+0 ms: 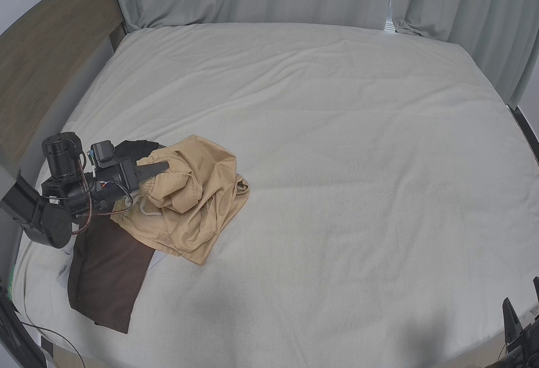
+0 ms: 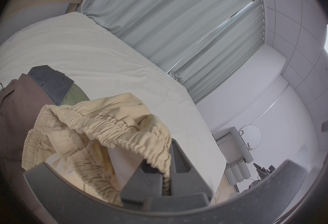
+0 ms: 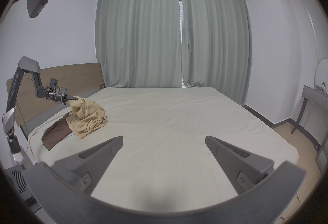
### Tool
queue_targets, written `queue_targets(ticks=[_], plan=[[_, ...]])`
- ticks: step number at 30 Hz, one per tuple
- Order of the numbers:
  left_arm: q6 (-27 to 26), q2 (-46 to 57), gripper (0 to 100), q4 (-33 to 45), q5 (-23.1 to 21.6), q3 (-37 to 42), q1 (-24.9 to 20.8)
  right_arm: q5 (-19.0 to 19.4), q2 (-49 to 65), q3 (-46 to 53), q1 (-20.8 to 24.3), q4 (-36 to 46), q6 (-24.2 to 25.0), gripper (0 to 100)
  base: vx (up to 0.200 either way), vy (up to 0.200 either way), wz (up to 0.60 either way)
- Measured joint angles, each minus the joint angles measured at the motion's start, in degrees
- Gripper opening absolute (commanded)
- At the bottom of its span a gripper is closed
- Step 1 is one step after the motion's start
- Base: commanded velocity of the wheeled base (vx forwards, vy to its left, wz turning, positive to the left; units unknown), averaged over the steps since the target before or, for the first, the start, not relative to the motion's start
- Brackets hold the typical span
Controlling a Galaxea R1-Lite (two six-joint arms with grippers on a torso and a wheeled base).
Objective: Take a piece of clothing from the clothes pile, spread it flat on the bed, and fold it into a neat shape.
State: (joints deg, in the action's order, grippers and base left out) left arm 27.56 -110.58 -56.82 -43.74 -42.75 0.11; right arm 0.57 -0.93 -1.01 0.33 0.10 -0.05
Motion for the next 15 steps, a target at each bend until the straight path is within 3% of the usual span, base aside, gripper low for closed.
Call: queue_targets(ticks=[15], plan=[[-0.20,5.77,0,-1.78,1.56,4.08,-2.61,-0.06,0.00,0.00,0.00,0.00,0.00,100,0.000,0.000,0.00]])
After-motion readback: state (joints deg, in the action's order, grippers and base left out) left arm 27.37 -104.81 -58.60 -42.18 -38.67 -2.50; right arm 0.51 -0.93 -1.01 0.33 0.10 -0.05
